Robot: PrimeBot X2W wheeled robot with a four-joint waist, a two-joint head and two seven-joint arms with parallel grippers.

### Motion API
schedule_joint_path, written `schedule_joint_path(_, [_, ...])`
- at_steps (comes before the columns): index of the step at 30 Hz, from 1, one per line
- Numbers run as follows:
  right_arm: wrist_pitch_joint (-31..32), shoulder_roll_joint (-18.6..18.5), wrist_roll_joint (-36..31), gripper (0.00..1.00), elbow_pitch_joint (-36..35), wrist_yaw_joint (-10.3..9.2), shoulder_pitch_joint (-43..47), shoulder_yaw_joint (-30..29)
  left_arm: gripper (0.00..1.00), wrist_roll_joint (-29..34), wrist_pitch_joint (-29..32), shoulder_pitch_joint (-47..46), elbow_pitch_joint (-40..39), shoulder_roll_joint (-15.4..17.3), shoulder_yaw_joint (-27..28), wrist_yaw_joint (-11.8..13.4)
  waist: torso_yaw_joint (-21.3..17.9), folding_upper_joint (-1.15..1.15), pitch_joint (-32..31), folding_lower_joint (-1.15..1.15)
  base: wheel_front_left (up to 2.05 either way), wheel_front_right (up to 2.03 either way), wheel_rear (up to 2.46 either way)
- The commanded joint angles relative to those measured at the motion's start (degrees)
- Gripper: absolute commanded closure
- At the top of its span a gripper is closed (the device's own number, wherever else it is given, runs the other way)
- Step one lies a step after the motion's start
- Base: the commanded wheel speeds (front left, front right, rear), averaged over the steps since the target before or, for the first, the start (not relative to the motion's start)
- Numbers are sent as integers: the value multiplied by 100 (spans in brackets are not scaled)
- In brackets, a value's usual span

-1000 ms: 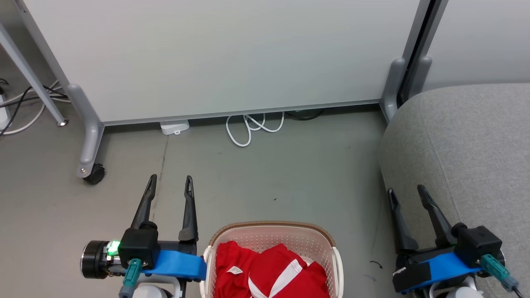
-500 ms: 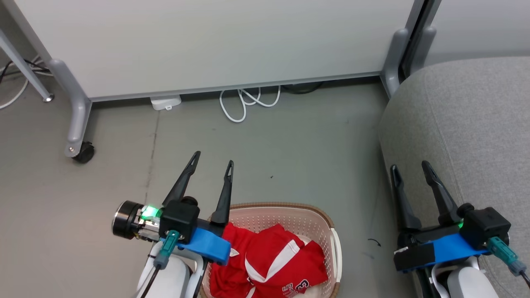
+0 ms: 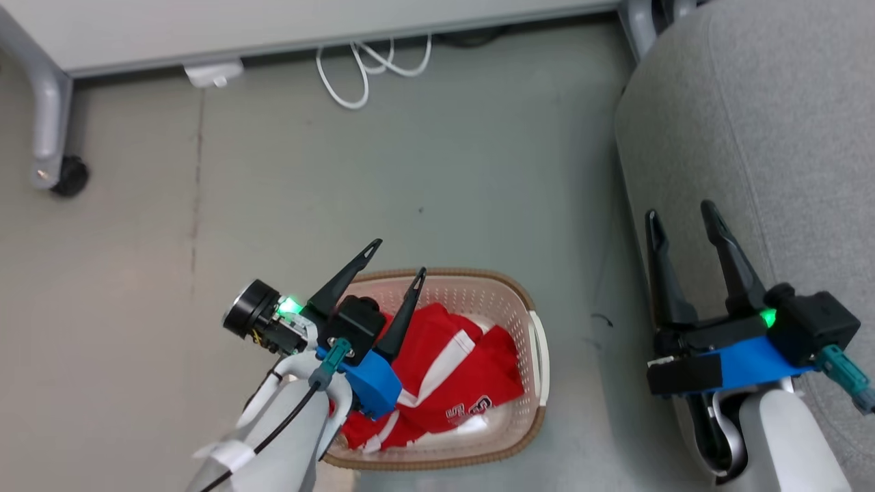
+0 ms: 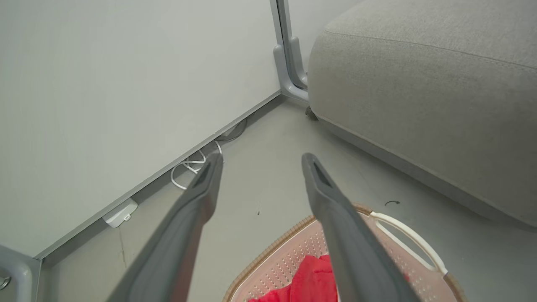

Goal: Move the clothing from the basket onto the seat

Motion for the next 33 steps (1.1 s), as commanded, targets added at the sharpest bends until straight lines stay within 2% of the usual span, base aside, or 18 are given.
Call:
schedule_joint_path(1, [-20, -25, -19, 0, -63, 3, -208, 30, 0, 52, -16, -266, 246, 79, -159, -46, -150, 0, 429, -1, 0, 0, 0])
schedule_joint_path(13, [-20, -23, -117, 0, -227, 3, -717, 110, 0, 213, -15, -1149, 1565, 147, -1215, -100, -301, 0, 1331, -1, 0, 0, 0])
schedule_joint_path(24, [-20, -23, -230, 0, -411, 3, -1079, 178, 0, -314, -16, -1798, 2675, 132, -2723, -104, -518, 0, 2092, -1, 0, 0, 0])
schedule_joint_path(33, [-20, -23, -291, 0, -726, 3, -1229, 93, 0, -816, -15, -2333, 3319, 177, -3278, -104, -622, 0, 2730, -1, 0, 0, 0])
